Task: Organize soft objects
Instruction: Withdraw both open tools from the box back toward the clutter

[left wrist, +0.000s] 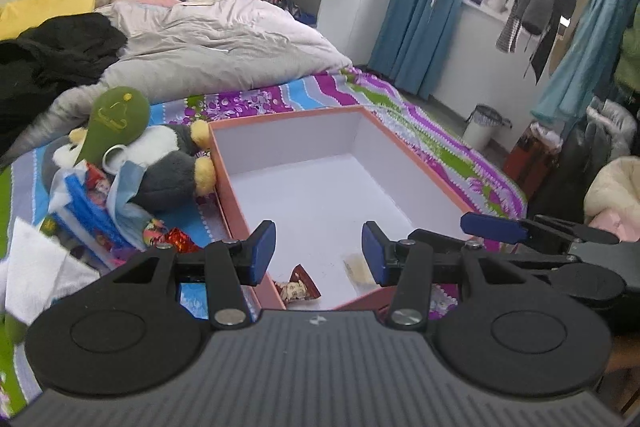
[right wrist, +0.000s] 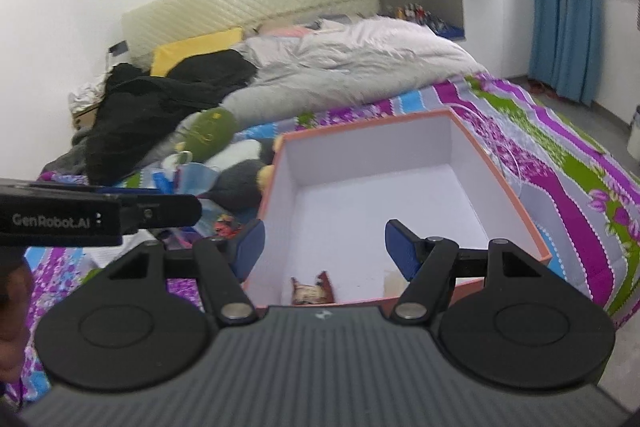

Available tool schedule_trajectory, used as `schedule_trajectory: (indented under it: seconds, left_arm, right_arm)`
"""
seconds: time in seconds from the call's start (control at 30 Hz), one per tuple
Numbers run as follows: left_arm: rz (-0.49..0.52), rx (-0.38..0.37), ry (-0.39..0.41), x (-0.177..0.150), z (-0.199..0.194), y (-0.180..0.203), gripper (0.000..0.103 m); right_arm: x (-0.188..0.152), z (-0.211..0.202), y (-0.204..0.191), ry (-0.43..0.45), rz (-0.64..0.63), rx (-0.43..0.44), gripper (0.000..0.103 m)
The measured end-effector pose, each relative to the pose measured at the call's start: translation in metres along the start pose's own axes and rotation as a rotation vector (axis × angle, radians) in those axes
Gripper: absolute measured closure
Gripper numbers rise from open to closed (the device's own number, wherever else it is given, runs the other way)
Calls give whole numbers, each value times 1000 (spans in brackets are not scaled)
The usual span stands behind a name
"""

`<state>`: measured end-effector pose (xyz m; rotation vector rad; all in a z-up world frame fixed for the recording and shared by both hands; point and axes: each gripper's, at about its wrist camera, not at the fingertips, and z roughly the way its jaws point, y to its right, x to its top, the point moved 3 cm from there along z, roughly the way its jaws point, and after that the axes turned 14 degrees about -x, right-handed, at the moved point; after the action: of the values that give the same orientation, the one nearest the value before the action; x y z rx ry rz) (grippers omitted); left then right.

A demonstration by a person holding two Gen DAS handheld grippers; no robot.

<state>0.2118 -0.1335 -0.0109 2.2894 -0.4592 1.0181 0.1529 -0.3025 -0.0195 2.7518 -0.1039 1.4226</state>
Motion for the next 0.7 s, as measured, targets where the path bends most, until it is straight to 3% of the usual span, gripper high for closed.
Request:
schedule_trajectory:
  seconds: [0.2,0.7]
  left_arm:
    - [-16,25,49,-19,-38,0,49]
    - [-56,132,99,-70,-101,-16,49]
  right_arm:
    - [-8,-25,-17,35,-3,44,34]
    - [-48,-53,-65,9,-76,108,34]
